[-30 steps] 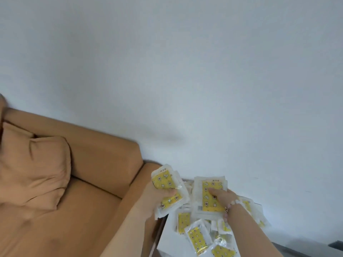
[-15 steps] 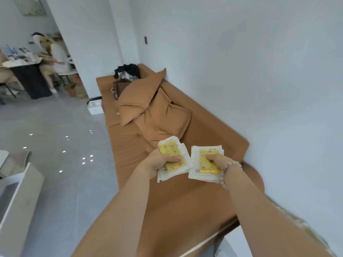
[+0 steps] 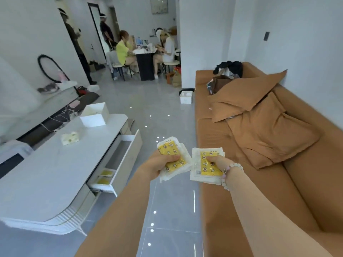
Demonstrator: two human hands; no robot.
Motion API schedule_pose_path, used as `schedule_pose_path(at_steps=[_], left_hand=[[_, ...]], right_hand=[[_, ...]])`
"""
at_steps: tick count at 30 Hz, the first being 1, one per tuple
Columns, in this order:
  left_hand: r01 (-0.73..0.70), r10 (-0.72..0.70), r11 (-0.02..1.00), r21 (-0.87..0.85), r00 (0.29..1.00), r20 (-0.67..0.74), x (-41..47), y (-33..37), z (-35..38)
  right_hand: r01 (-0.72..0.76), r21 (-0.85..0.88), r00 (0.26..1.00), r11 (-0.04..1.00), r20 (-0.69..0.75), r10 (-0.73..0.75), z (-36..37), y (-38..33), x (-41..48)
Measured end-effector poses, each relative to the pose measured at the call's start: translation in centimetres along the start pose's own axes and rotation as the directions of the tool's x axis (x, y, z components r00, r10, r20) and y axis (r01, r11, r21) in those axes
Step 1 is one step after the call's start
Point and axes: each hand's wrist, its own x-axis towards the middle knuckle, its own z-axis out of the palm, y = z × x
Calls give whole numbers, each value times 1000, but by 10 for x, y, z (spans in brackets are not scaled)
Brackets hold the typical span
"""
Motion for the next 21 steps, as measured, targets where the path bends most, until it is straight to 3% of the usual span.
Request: schedule_pose_path(at_steps=[4, 11, 21], left_hand=[[-3, 1, 999, -44, 998, -60, 3, -9, -61], [20, -50, 984, -177, 985, -167, 20, -33, -146], [28, -144, 943, -331, 932, -332, 122, -17, -253]], right_hand=[[50, 3, 995, 999, 87, -50, 69, -31, 6], [3, -115, 990, 993, 139, 13, 154, -56, 49], [-15, -86, 976, 996, 216, 33, 248, -163, 137]])
